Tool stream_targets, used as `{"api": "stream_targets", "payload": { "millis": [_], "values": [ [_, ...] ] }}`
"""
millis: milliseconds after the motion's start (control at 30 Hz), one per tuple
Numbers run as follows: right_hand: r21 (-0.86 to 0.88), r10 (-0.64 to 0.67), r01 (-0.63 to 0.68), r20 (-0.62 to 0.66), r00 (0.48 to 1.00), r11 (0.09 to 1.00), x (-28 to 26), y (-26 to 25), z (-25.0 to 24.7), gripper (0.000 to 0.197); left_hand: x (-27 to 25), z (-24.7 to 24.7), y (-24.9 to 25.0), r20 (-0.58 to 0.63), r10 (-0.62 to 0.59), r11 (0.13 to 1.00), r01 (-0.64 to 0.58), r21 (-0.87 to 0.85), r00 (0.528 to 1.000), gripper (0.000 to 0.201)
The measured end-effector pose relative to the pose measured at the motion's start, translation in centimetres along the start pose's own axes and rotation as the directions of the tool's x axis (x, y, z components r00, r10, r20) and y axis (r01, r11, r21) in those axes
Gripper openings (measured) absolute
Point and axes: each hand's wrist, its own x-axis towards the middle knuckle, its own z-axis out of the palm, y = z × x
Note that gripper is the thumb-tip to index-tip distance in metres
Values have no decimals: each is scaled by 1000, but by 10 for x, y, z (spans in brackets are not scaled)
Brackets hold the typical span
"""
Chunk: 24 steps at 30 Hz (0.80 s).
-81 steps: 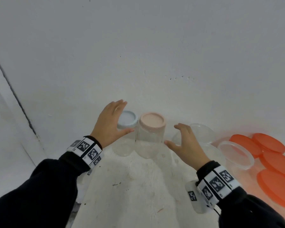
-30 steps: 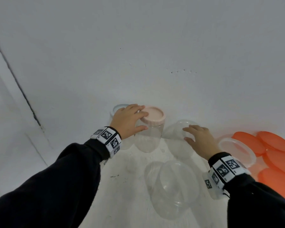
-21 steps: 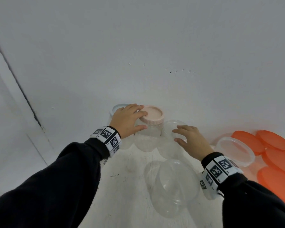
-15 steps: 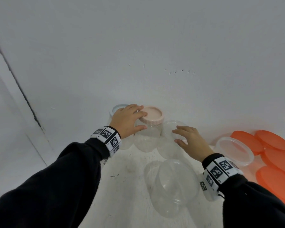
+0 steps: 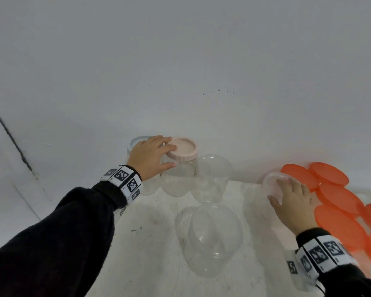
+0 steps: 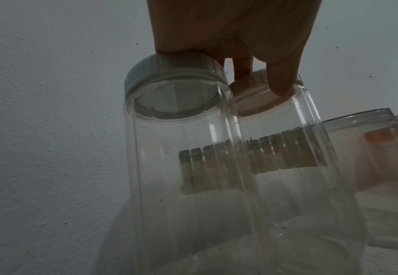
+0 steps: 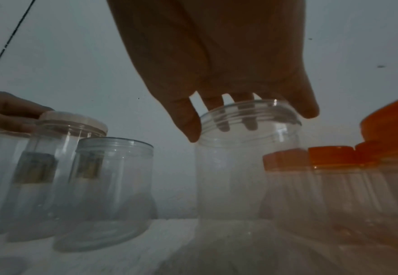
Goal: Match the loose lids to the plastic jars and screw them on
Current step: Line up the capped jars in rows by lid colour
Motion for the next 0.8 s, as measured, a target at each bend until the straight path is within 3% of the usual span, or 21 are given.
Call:
{"api": "stream_targets", "payload": {
  "millis": [333,633,800],
  "values": [
    [137,-228,221,37,973,966,14,-33,5,53,-1,-2,3,18,-11,1000,11,-3,1000,81],
    [195,-238,224,54,970,955,32,-62,7,53,-1,-2,3,16,-5,1000,5,8,1000,80],
    [136,-235,225,65,970,965,30,-65,6,54,-1,-2,2,-11,4,1000,-4,2,1000,79]
  ]
}}
